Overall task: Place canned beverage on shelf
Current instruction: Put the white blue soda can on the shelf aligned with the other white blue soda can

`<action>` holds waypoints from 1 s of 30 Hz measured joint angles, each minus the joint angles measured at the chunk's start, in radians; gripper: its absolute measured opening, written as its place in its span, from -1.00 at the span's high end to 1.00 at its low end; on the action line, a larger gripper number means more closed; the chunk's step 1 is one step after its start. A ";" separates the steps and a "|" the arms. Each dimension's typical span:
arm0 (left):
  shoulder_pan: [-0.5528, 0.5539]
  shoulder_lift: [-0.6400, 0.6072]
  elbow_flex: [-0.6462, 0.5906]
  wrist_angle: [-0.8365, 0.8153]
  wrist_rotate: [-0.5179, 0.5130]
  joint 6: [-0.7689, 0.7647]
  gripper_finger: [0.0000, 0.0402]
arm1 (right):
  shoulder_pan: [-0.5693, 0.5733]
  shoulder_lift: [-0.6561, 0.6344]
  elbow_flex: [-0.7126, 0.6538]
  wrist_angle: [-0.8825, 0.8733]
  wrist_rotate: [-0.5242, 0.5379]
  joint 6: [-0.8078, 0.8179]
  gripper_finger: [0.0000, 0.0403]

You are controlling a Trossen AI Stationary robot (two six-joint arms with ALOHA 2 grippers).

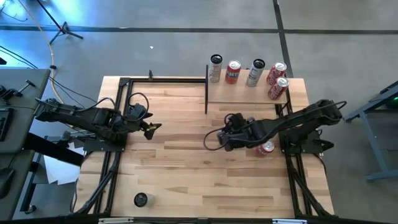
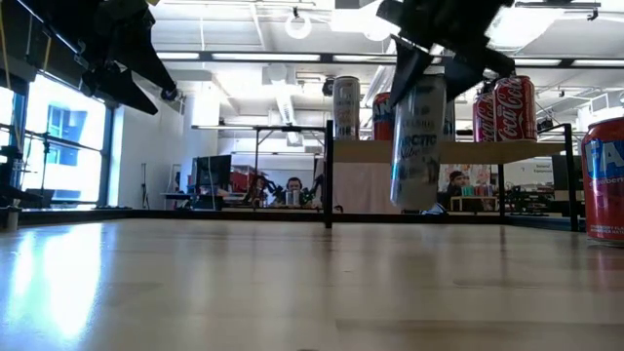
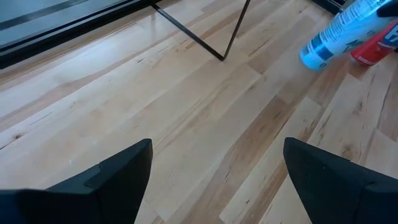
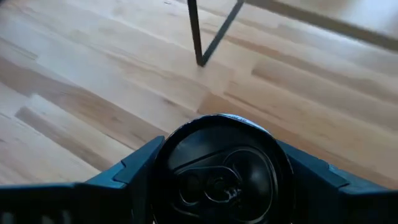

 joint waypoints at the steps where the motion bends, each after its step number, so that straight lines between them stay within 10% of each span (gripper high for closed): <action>1: 0.000 0.000 0.000 0.000 0.000 0.000 -0.68 | -0.005 -0.011 -0.026 0.032 -0.004 0.001 -0.24; 30: 0.000 0.000 0.000 0.000 0.000 0.000 -0.68 | -0.089 -0.026 -0.199 0.294 -0.013 -0.172 -0.33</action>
